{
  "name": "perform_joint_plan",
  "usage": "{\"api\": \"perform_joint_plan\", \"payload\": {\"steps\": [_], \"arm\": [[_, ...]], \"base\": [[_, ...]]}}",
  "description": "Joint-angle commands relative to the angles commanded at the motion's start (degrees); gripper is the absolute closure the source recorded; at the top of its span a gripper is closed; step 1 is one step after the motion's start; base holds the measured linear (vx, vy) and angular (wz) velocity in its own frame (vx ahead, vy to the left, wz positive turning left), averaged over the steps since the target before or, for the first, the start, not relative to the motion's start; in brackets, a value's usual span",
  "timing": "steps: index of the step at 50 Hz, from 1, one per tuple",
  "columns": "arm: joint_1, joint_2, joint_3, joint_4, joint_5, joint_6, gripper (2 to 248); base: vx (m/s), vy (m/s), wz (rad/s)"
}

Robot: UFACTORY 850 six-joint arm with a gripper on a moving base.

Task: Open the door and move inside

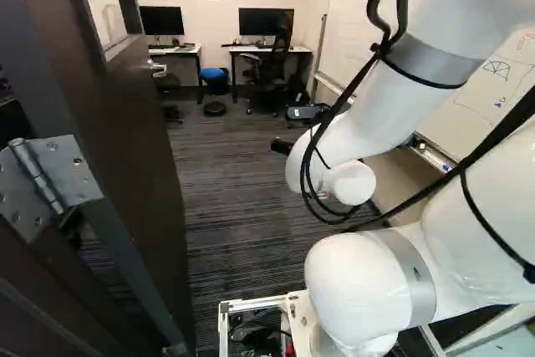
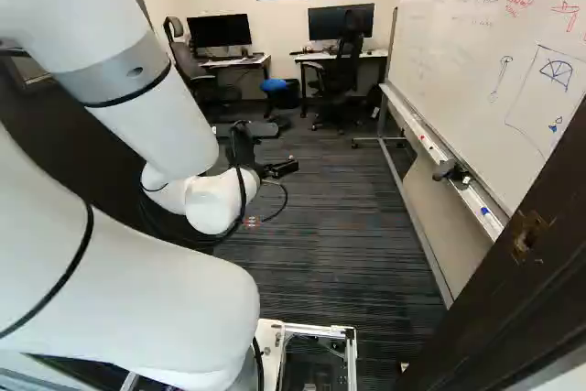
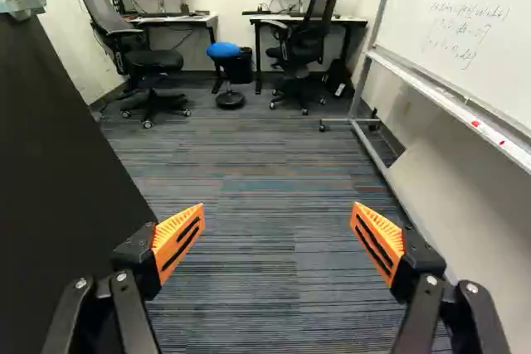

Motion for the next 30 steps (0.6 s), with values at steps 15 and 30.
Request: {"api": "perform_joint_plan", "payload": {"steps": [15, 30], "arm": [[0.0, 0.0, 0.0, 0.0, 0.0, 0.0, 3], [0.0, 0.0, 0.0, 0.0, 0.0, 0.0, 3]], "base": [[0.109, 0.006, -0.004], [0.187, 0.007, 0.011]]}}
